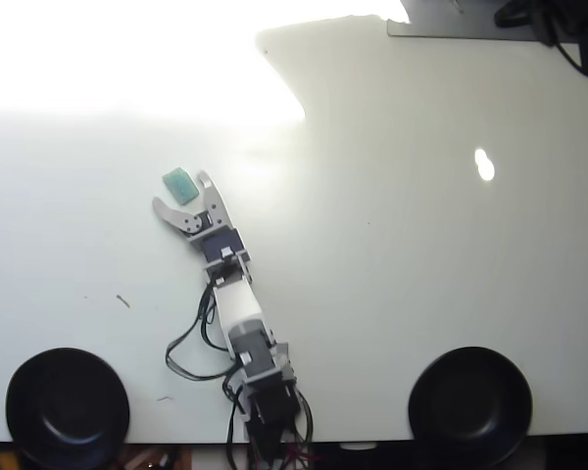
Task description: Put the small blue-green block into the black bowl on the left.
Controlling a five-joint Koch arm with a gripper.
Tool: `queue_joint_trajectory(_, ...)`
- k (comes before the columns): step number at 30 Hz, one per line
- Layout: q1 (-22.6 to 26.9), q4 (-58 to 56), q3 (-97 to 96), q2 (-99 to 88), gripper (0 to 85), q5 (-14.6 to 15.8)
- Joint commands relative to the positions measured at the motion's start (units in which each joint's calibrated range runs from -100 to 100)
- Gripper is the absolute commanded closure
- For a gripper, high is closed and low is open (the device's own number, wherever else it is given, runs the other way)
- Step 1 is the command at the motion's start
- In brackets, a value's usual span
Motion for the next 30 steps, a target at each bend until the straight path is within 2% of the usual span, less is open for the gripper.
queue_joint_trajectory(1,0.0,2.7,4.6,1.5,41.4,-0.2)
queue_joint_trajectory(12,0.0,2.9,6.6,7.0,41.7,-0.6)
queue_joint_trajectory(16,0.2,2.8,8.0,8.6,45.6,-0.5)
queue_joint_trajectory(20,0.5,2.7,8.1,9.4,51.5,-0.3)
queue_joint_trajectory(23,0.5,2.9,8.0,9.6,62.2,0.0)
queue_joint_trajectory(27,0.8,5.4,6.7,9.6,82.1,1.2)
queue_joint_trajectory(30,1.3,5.9,6.4,9.5,82.1,1.8)
